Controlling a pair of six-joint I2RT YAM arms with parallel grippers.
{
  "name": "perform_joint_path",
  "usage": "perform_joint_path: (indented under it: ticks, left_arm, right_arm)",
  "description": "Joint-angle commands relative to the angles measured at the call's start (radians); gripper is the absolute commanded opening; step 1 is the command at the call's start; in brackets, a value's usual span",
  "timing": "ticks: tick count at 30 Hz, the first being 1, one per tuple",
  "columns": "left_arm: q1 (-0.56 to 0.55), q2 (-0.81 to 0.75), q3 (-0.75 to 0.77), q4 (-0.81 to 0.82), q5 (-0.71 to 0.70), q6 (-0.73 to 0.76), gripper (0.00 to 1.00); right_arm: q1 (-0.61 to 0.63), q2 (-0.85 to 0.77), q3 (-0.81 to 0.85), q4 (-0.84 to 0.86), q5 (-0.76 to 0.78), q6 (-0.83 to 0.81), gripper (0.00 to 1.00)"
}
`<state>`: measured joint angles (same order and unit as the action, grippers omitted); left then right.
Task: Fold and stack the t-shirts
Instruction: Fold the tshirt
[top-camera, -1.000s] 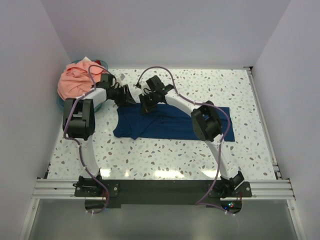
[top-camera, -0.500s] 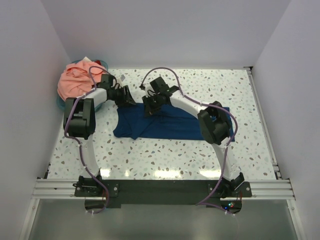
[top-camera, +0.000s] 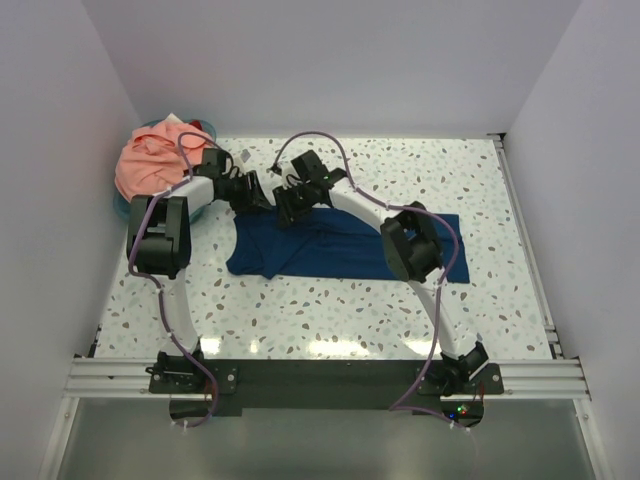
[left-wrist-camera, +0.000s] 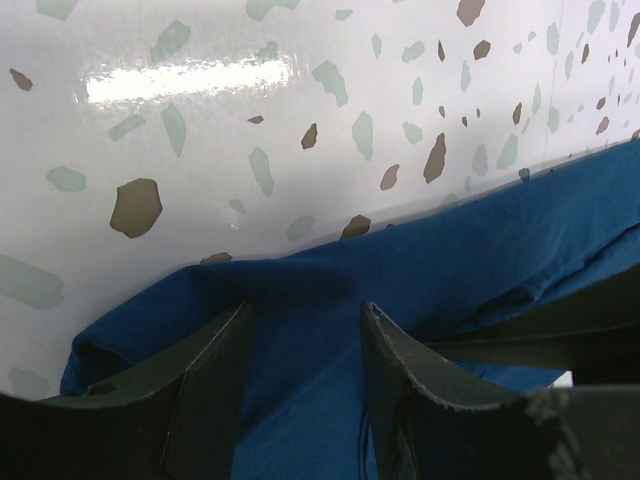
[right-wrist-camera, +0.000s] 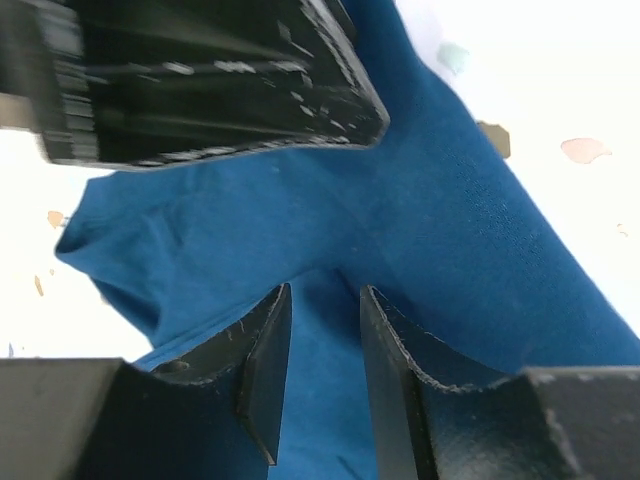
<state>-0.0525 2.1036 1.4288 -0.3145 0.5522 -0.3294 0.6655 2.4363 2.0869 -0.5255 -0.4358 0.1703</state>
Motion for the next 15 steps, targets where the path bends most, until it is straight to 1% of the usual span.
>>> perform_joint_path:
  ticks: [1,11,14,15]
  left_arm:
    - [0.005,0.01,0.005,-0.005,-0.003,0.01,0.52]
    - [0.005,0.009,0.001,-0.001,0.0,0.009,0.52]
    - [0.005,0.009,-0.002,0.0,0.0,0.01,0.52]
    - [0.005,0.007,-0.002,0.0,0.0,0.01,0.52]
  right_arm:
    - [0.0,0.012,0.027,-0.014,0.005,-0.032,0.38]
    - [0.002,0.023,0.013,-0.001,0.025,-0.038,0.41]
    - [0.002,0.03,0.015,-0.002,0.038,-0.046,0.39]
    - [0.002,0.03,0.015,-0.004,0.042,-0.049,0.37]
